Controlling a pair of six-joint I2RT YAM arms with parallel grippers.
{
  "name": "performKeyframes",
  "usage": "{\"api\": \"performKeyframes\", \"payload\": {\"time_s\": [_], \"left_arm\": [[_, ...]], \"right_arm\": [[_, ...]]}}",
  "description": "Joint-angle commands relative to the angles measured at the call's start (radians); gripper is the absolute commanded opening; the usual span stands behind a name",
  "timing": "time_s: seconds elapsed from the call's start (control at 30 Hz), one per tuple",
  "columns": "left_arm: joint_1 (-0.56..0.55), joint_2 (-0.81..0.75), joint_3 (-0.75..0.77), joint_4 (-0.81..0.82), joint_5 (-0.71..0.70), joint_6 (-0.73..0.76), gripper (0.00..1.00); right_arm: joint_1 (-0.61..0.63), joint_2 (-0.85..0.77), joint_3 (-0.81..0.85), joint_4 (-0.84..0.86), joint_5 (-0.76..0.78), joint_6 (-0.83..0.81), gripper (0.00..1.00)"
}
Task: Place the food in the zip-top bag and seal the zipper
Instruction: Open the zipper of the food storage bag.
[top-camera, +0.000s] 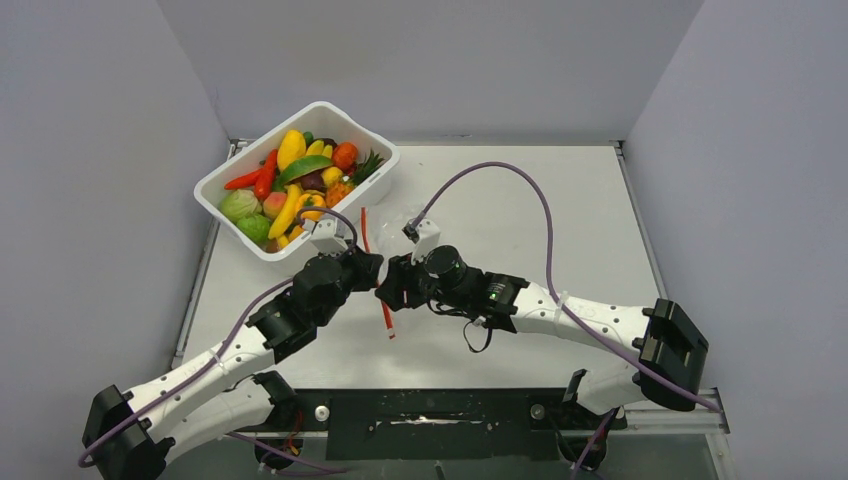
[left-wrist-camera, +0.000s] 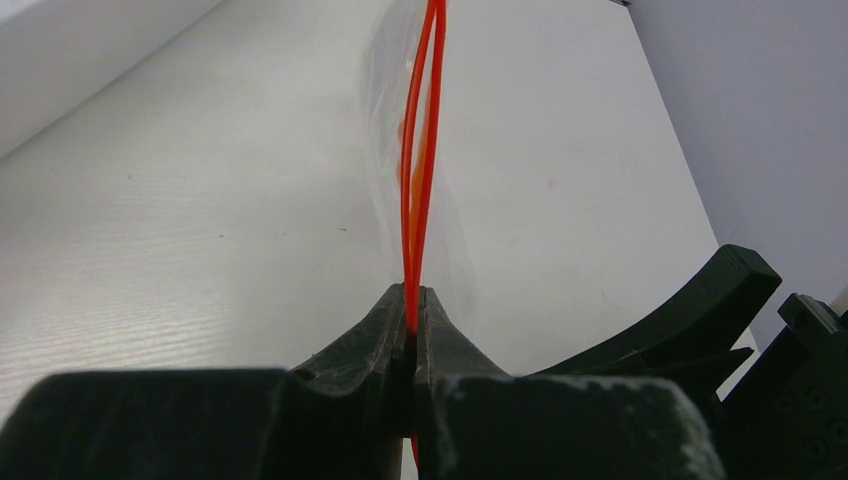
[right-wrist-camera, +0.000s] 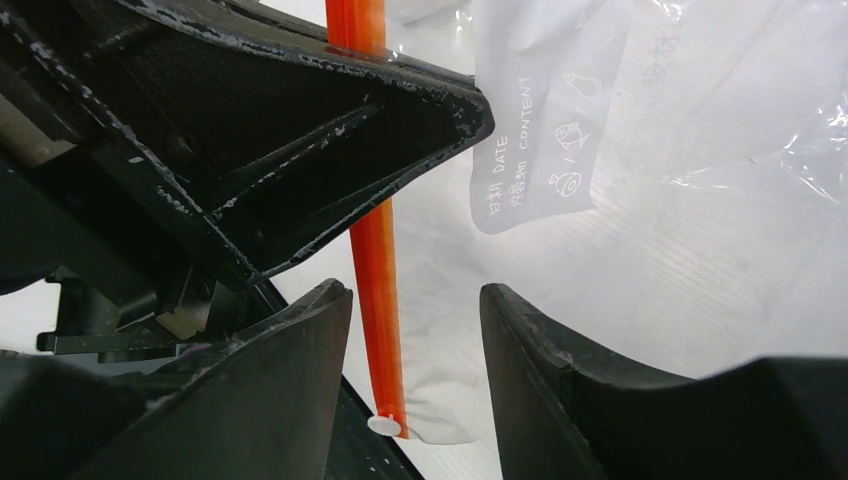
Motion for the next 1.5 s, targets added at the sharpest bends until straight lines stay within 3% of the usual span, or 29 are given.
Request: {"api": "performKeyframes", "payload": {"time_s": [0.0,0.33,0.63,0.9,1.0,1.07,1.1,1.17,1.23,1.33,1.47], "left_arm": [[0.002,-0.004,0.03,0.021,-0.018,-0.016,0.0],[0.004,0.003,0.029,0.006,-0.019,-0.034,0.0],[0.017,0.007,0.042,-0.025,-0.015,-0.13,0.0],[0.035,-0.008,0.038,-0.057,-0.008,-0.218,0.0],[0.041,-0.015,0.032,-0.05,0.003,-0.233,0.0],[0.045,-0.017,0.037,-0.05,0.013,-0.227,0.0],[0.049,-0.021,0.041,-0.053,0.017,-0.217,0.01],[0.06,-0.026,0.058,-0.078,0.012,-0.189,0.28],[0.071,-0.04,0.088,-0.118,-0.002,-0.154,0.45],[0.081,-0.075,0.106,-0.139,0.004,-0.103,0.54],[0.083,-0.132,0.077,-0.059,0.075,-0.06,0.57]], "right_arm": [[0.009,0.011,0.041,0.014,0.043,-0.004,0.48],[0.017,0.001,0.024,-0.025,0.133,-0.022,0.24],[0.039,0.021,0.021,-0.025,0.16,-0.044,0.24],[0.04,0.045,0.016,0.006,0.131,-0.036,0.33],[0.039,0.056,0.019,0.011,0.135,-0.038,0.24],[0.04,0.053,0.024,0.007,0.134,-0.041,0.08],[0.04,0.045,0.024,0.007,0.138,-0.041,0.01],[0.039,0.017,0.016,0.009,0.161,-0.034,0.0],[0.034,-0.021,-0.003,0.01,0.204,-0.025,0.0],[0.006,-0.082,-0.033,0.011,0.233,-0.002,0.0],[-0.016,-0.128,-0.061,0.042,0.229,-0.002,0.0]]}}
